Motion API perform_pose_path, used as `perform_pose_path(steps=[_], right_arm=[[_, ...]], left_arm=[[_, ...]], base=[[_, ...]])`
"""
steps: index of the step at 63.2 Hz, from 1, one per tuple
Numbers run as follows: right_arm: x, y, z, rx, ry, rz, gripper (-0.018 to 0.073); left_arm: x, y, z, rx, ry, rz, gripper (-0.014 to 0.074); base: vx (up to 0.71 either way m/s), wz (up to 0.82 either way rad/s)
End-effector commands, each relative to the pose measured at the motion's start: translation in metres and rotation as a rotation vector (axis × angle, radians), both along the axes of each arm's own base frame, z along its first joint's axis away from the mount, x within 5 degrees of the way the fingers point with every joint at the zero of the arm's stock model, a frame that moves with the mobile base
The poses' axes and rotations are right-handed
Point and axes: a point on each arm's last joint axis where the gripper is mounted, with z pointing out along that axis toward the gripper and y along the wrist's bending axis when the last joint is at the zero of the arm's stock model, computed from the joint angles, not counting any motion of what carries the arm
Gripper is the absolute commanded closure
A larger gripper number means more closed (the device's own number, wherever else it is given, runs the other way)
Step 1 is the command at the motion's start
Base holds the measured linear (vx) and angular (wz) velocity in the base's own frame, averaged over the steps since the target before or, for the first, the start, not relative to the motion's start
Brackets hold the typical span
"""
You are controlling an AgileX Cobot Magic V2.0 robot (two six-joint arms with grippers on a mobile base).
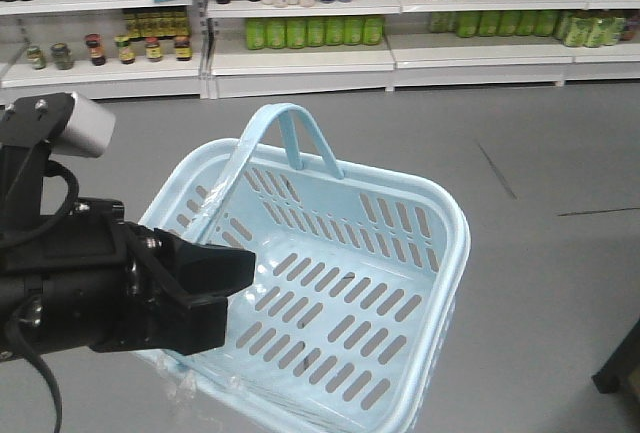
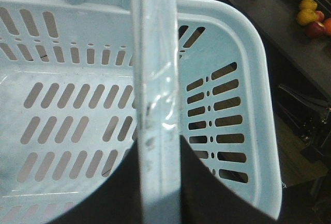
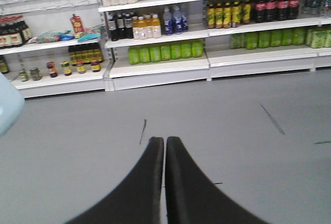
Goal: Pick three apples into basket with both arms
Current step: 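Turn the base toward another fruit table carrying the basket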
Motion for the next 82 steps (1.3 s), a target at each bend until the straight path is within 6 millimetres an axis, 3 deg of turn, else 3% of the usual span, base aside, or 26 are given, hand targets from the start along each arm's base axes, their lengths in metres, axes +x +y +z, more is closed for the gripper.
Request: perform_pose_path(steps=[1,82], right_arm=[[0.0005,-0.0004,0.0024,-0.008,-0.072,-0.005,0.0564],[0.0005,-0.0004,0.0024,-0.008,-0.072,-0.005,0.0564]], left_arm=[[-0.0008,0.0005,0.0236,-0.125,-0.086,0.015,0.0603],[-0.0008,0.0005,0.0236,-0.125,-0.086,0.015,0.0603]], base=[[0.19,-0.55],[0.15,-0.6]])
